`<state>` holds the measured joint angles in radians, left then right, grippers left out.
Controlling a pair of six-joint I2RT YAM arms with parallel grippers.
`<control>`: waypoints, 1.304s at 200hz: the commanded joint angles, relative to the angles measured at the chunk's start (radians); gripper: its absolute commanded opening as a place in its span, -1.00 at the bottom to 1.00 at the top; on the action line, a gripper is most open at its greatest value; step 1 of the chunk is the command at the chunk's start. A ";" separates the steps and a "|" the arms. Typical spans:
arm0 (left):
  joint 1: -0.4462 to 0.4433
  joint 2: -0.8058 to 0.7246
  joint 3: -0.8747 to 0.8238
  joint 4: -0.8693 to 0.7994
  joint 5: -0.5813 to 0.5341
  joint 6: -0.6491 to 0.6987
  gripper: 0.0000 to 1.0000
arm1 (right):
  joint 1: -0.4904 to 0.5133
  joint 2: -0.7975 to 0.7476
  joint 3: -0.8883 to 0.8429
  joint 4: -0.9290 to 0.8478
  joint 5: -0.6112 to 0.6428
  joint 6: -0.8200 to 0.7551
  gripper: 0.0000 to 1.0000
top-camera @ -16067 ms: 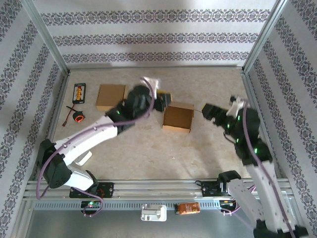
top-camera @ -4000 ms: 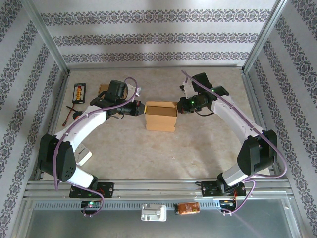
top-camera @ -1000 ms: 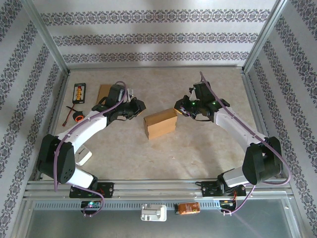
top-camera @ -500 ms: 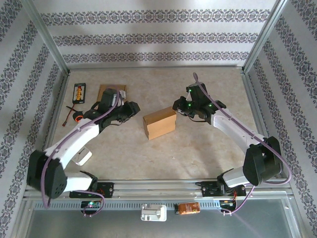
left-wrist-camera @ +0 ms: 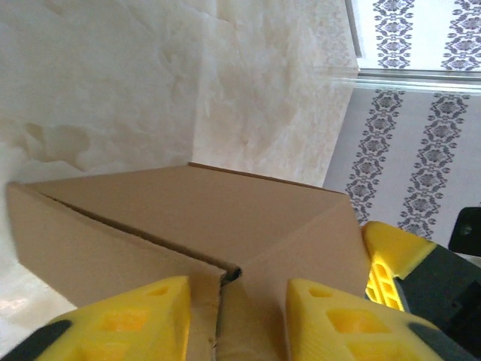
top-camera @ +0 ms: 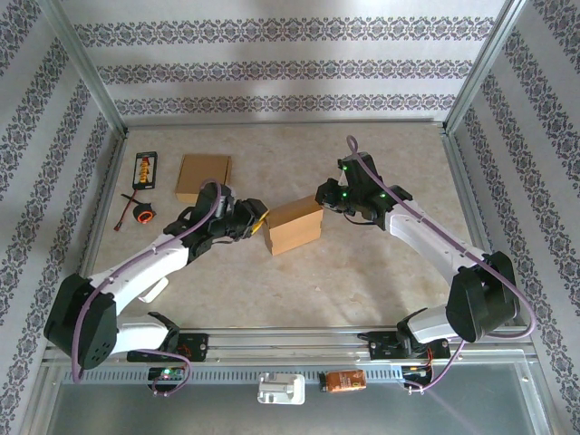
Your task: Fold the paper box
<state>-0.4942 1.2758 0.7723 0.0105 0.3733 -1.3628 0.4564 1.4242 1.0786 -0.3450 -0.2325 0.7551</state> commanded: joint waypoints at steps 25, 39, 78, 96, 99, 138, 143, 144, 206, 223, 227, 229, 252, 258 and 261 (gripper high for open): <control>-0.028 0.013 -0.008 0.086 0.036 -0.063 -0.49 | 0.018 0.014 -0.043 -0.081 0.070 -0.034 -0.77; -0.038 -0.002 -0.009 0.039 0.027 -0.034 -0.50 | 0.019 0.018 -0.046 -0.087 0.087 -0.038 -0.77; -0.109 0.030 -0.027 -0.048 0.010 0.076 -0.50 | 0.074 -0.003 -0.119 -0.066 0.270 -0.186 -0.75; -0.119 0.093 -0.012 -0.100 0.040 0.183 -0.51 | 0.111 -0.005 -0.170 -0.022 0.385 -0.287 -0.75; -0.119 0.101 -0.004 -0.120 0.038 0.202 -0.51 | 0.111 -0.004 -0.174 -0.016 0.387 -0.294 -0.74; -0.119 0.089 0.107 -0.336 -0.104 0.426 -0.52 | 0.108 -0.041 -0.095 -0.052 0.322 -0.317 -0.51; -0.119 0.087 0.124 -0.358 -0.122 0.449 -0.52 | 0.105 -0.052 -0.081 -0.058 0.308 -0.322 -0.46; -0.119 0.088 0.127 -0.362 -0.123 0.454 -0.52 | 0.104 -0.055 -0.078 -0.058 0.306 -0.323 -0.45; -0.127 0.084 0.143 -0.223 -0.034 0.471 -0.23 | -0.037 -0.058 -0.005 -0.124 -0.023 -0.281 0.06; -0.129 0.063 0.144 -0.200 -0.040 0.447 0.06 | -0.051 -0.052 -0.025 -0.146 -0.086 -0.249 0.07; -0.129 0.057 0.145 -0.197 -0.042 0.439 0.11 | -0.052 -0.056 -0.030 -0.147 -0.102 -0.247 0.07; -0.130 0.054 0.146 -0.195 -0.041 0.437 0.12 | -0.053 -0.058 -0.032 -0.146 -0.111 -0.246 0.08; -0.137 0.024 0.149 -0.183 -0.049 0.421 0.23 | -0.058 -0.098 -0.045 -0.151 -0.175 -0.240 0.19; -0.140 0.018 0.149 -0.185 -0.053 0.416 0.24 | -0.062 -0.113 -0.047 -0.156 -0.177 -0.233 0.27; -0.143 0.014 0.149 -0.186 -0.055 0.412 0.24 | -0.065 -0.120 -0.049 -0.161 -0.177 -0.227 0.32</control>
<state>-0.6109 1.3396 0.9226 -0.2066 0.3202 -0.9272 0.4015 1.3571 1.0462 -0.4637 -0.3019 0.4992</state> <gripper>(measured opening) 0.612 0.603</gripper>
